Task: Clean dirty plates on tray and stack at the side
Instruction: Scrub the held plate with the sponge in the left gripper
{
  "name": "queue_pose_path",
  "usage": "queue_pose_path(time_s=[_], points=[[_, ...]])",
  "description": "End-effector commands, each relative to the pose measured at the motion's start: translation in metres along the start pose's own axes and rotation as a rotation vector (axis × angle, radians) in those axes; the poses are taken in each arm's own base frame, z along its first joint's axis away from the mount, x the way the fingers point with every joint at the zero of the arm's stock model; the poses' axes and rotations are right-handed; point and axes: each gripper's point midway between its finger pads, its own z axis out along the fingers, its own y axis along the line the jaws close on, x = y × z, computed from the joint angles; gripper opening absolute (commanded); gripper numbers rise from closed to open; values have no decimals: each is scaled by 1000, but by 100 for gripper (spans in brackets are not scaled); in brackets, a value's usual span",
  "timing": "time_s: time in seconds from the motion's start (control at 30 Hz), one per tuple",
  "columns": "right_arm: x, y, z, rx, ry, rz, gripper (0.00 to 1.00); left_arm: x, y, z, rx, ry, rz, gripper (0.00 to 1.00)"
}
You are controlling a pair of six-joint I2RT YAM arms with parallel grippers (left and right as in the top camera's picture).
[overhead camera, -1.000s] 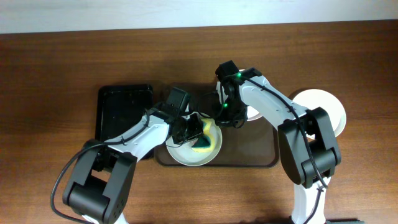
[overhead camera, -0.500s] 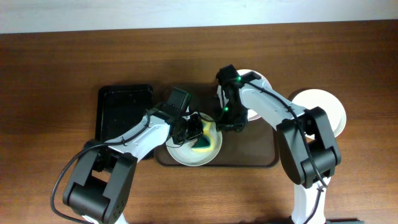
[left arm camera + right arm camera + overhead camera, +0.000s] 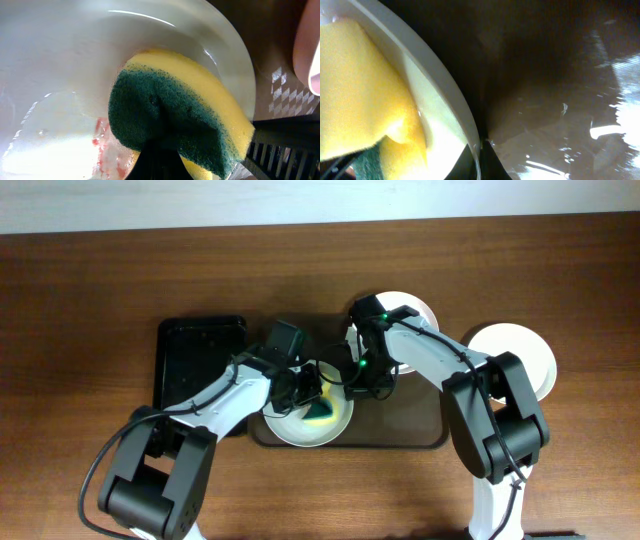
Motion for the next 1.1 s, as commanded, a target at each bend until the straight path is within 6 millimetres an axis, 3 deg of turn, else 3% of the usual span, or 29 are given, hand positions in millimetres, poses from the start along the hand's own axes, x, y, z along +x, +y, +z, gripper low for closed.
queue_pose_path(time_s=[0.0, 0.1, 0.23, 0.43, 0.5, 0.57, 0.87, 1.07], points=[[6, -12, 5, 56, 14, 10, 4, -4, 88, 10, -262, -14, -85, 0], [6, -11, 5, 56, 13, 10, 4, -8, 98, 5, -273, -5, -78, 0], [6, -12, 5, 56, 13, 10, 4, -14, 97, -5, -266, -11, -20, 0], [6, -12, 5, 56, 13, 10, 4, -15, 55, -34, -110, -42, 100, 0], [6, -11, 5, 56, 12, 9, 4, -10, 51, -38, -100, -39, 21, 0], [6, -11, 5, 56, 12, 9, 4, -3, 48, -36, -90, -14, -52, 0], [6, -13, 5, 63, 11, 9, 4, 30, 13, -20, -79, 31, 82, 0], [6, -13, 5, 62, 11, 9, 4, 36, -3, -13, -76, -4, 126, 0]])
